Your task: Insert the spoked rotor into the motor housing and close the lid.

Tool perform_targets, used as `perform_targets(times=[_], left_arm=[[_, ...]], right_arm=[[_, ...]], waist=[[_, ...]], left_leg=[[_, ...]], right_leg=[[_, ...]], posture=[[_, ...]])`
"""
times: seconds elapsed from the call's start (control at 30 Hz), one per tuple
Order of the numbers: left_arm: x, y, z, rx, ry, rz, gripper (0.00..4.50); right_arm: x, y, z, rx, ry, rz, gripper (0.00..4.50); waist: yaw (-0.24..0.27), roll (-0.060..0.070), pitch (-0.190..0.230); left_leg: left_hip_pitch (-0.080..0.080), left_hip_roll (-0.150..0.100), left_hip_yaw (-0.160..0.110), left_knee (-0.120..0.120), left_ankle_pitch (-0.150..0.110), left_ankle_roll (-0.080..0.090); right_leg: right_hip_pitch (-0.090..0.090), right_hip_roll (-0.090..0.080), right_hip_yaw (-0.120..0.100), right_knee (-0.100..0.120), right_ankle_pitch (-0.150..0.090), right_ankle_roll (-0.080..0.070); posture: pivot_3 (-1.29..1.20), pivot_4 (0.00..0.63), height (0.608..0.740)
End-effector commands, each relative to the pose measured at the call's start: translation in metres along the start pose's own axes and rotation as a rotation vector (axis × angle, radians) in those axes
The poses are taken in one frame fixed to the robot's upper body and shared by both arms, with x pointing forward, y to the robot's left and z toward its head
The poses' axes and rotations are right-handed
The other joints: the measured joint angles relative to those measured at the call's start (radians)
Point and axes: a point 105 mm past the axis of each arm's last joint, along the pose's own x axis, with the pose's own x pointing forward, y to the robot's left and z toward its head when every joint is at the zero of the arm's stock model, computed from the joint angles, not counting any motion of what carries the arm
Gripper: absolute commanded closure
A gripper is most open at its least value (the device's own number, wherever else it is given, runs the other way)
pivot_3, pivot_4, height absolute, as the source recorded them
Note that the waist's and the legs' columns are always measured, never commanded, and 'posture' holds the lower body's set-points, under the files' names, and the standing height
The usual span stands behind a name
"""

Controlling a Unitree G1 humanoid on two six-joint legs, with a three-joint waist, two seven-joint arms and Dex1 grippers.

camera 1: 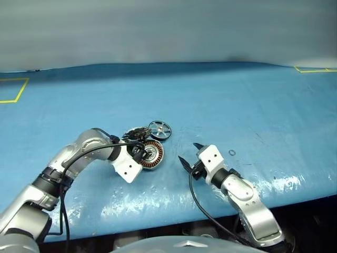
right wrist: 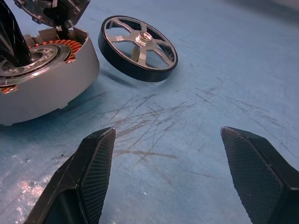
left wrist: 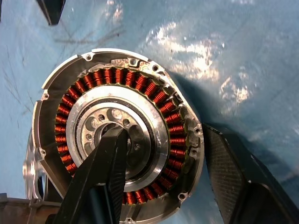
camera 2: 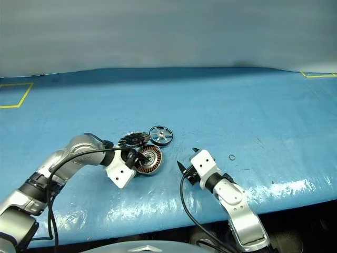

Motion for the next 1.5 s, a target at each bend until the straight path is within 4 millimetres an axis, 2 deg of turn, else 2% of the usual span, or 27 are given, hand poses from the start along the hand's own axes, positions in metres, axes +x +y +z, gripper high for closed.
perform_targets(times=[0.03,0.2,0.37,0.67,0.73,0.9,1.03,1.23,1.5], left_arm=[[0.006,0.009,0.015,0.046,-0.068,0.007,2.28],[0.016,0.020,0.017,0.103,-0.090,0.000,2.28],[0.026,0.031,0.017,0.136,-0.103,0.015,2.28],[0.030,0.032,0.005,0.308,-0.053,-0.054,2.28],[0.030,0.038,0.003,0.344,-0.040,-0.051,2.28],[0.031,0.035,-0.007,0.271,0.015,-0.158,2.28],[0.036,0.039,0.010,0.168,-0.069,-0.153,2.28],[0.039,0.044,0.016,0.178,-0.090,-0.150,2.28],[0.043,0.041,0.007,0.309,-0.034,-0.169,2.28]], right_arm=[[-0.007,-0.006,0.011,0.002,-0.038,-0.007,0.71],[-0.011,-0.012,0.010,0.004,-0.026,-0.029,0.71],[-0.011,-0.010,0.009,0.007,-0.021,-0.019,0.71],[-0.013,-0.006,0.008,0.017,-0.012,0.002,0.71],[-0.013,-0.002,0.006,0.019,-0.005,0.024,0.71],[-0.014,0.005,0.004,0.009,0.009,0.070,0.71],[-0.013,0.007,0.002,0.011,0.016,0.067,0.71],[-0.012,0.011,0.002,0.037,0.009,0.063,0.71],[-0.011,0.011,0.001,0.031,0.014,0.054,0.71]], waist=[[-0.002,0.000,0.000],[-0.001,0.000,0.000],[-0.002,0.000,0.000],[-0.002,-0.001,0.000],[-0.003,-0.001,0.000],[-0.004,-0.001,0.000],[-0.006,-0.001,0.000],[-0.005,-0.001,0.000],[-0.003,-0.001,0.000]], left_leg=[[0.000,0.000,0.000,0.000,0.000,0.000],[0.000,0.000,-0.001,0.000,-0.001,0.001],[0.000,0.000,-0.001,0.001,-0.001,0.002],[0.000,0.000,-0.001,0.001,-0.001,0.002],[0.001,0.000,-0.001,0.001,0.000,0.002],[0.001,0.000,-0.002,0.002,0.000,0.002],[0.001,0.000,-0.002,0.002,0.000,0.002],[0.001,0.000,-0.002,0.001,-0.001,0.003],[0.002,0.000,-0.003,0.003,-0.001,0.003]], right_leg=[[0.000,0.000,0.000,0.000,0.000,0.000],[0.000,0.000,0.000,0.000,0.000,0.000],[0.000,0.000,0.000,0.000,0.000,0.001],[0.001,0.000,0.000,0.000,0.001,0.001],[0.002,0.000,0.000,0.000,0.000,0.001],[0.003,0.000,-0.001,0.000,0.000,0.001],[0.003,0.000,-0.001,0.000,0.000,0.001],[0.003,0.000,-0.001,0.000,0.000,0.001],[0.005,0.000,-0.001,0.000,-0.001,-0.001]], posture=[[0.00,0.150,0.740],[0.00,0.150,0.740],[0.00,0.150,0.740],[0.00,0.150,0.740],[0.00,0.150,0.740],[0.00,0.150,0.740],[0.00,0.150,0.740],[0.00,0.150,0.740],[0.00,0.150,0.740]])
